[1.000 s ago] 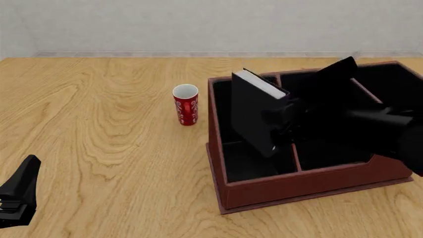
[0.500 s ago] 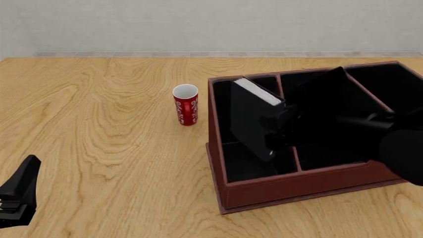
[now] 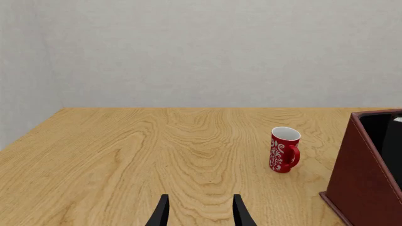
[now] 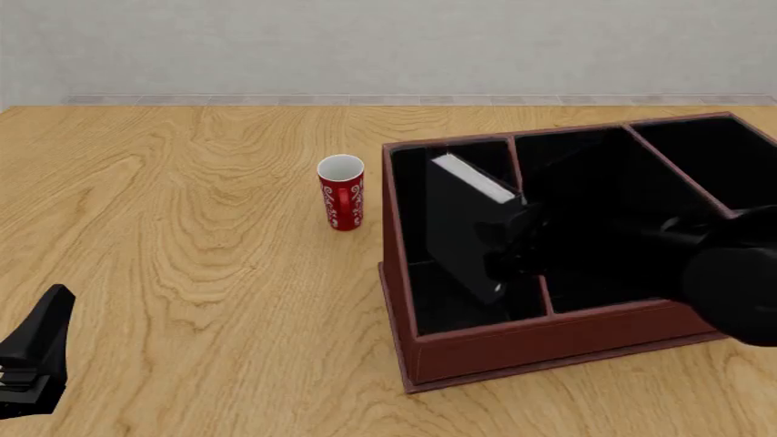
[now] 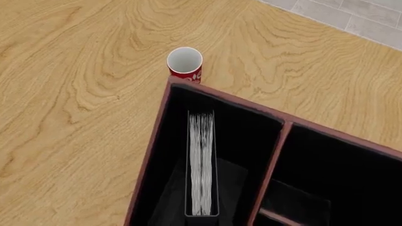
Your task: Pick up the book and place it in the left compartment of the caddy.
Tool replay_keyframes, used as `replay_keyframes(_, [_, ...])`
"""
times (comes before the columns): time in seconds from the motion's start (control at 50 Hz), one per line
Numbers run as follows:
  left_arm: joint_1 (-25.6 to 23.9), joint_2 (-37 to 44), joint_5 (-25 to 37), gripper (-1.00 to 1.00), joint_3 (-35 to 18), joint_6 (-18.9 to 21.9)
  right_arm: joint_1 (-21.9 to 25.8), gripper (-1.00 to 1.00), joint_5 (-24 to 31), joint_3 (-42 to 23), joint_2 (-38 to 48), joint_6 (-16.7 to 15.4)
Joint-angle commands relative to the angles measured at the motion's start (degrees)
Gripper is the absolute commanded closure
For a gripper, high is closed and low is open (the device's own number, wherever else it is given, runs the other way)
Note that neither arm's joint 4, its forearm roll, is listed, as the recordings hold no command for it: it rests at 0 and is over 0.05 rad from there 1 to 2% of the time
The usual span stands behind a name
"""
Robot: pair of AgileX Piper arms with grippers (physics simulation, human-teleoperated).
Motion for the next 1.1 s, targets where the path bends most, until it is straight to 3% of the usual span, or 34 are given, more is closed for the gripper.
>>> replay_keyframes(0.02, [0.0,0.0,0.0,-1.0,0.0,0.0,-0.08,1.0,-0.91,-0.24,0.39,1.48])
replay_keyframes(1.1, [0.0,0.0,0.0,-1.0,0.0,0.0,-0.4,1.0,-3.77,1.24,3.33,2.58])
